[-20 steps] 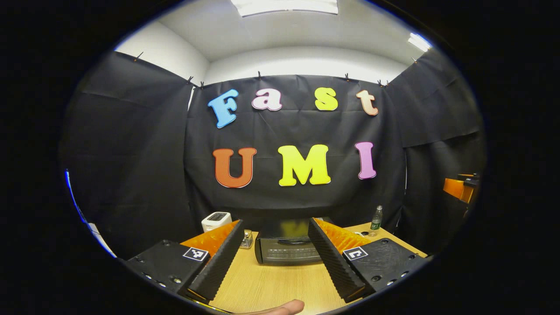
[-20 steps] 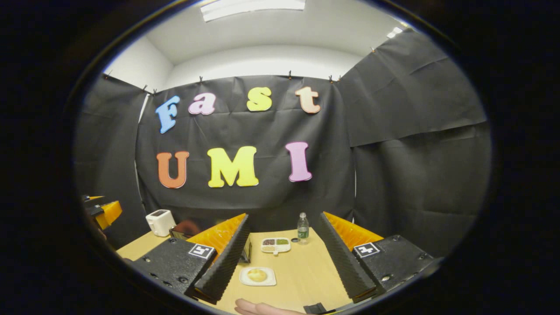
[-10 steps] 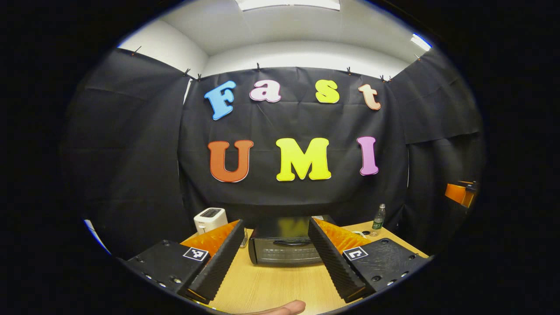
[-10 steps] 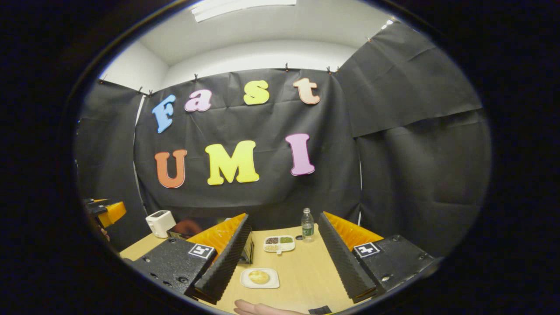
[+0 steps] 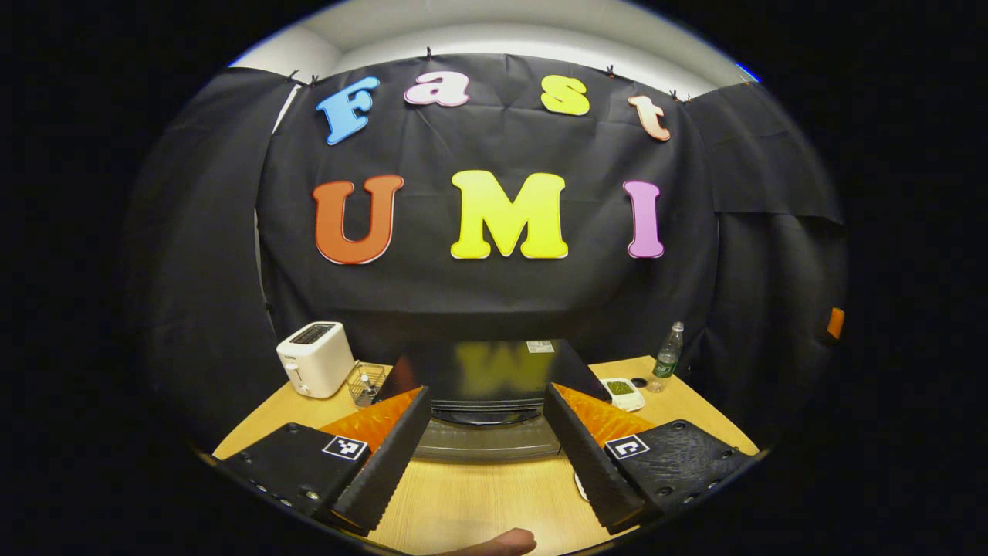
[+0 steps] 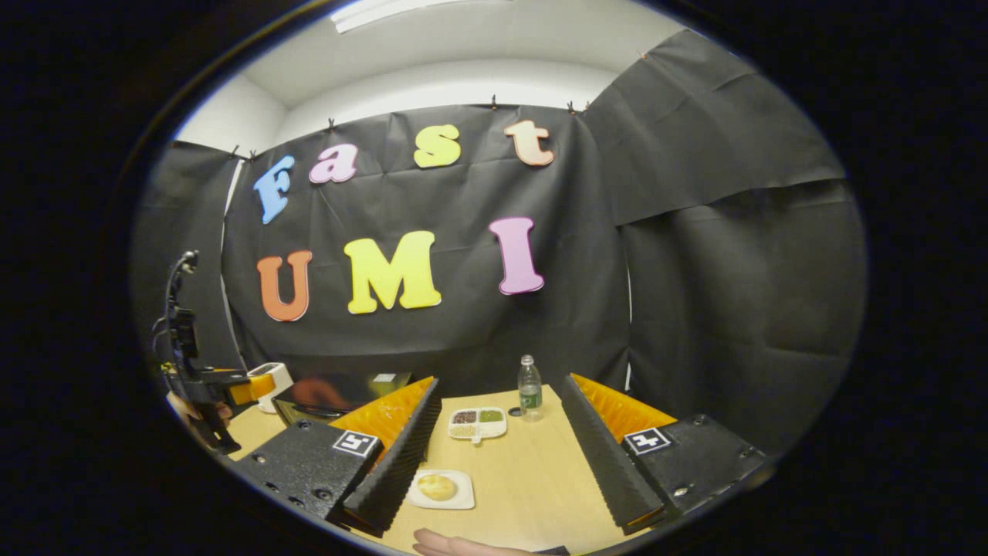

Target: Open the electric oven with the left hand, put the food in, and close the electric oven.

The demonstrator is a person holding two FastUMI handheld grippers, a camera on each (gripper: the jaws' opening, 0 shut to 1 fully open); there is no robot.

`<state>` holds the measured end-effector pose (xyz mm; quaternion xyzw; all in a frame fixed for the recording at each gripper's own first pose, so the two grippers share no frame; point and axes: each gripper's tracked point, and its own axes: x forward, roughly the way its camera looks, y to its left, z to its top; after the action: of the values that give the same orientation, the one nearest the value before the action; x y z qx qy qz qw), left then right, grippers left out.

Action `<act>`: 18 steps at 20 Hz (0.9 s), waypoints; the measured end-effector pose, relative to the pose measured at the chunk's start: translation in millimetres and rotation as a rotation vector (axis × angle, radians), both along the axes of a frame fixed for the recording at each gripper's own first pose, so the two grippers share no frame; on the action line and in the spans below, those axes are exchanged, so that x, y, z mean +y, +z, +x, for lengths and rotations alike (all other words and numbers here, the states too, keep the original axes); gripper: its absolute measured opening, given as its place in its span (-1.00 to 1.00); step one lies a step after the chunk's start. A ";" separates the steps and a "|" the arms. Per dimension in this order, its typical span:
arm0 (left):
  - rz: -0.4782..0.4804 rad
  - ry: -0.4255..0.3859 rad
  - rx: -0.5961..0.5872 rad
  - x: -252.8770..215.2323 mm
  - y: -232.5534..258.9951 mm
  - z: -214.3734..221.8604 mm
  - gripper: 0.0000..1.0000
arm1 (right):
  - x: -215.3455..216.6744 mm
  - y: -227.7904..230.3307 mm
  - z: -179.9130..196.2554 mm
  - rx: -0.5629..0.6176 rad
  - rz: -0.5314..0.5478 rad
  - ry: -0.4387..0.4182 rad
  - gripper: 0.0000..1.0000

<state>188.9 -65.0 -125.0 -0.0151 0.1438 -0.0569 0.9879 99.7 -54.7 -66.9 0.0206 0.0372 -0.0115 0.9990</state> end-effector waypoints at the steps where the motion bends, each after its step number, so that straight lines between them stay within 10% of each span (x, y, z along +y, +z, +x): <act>1: 0.012 0.004 0.021 -1.0 -10.4 12.1 0.92 | -1.6 -0.2 -0.2 0.002 -0.009 0.002 0.89; 18: 0.011 0.037 0.181 -2.3 -101.6 86.4 0.95 | -13.2 29.4 -39.6 -0.082 -0.091 -0.008 0.89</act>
<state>275.4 -67.3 -226.6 -0.0176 0.2323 -0.0364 0.9718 60.1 -67.9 -37.4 -0.0243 -0.0042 -0.0161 0.9996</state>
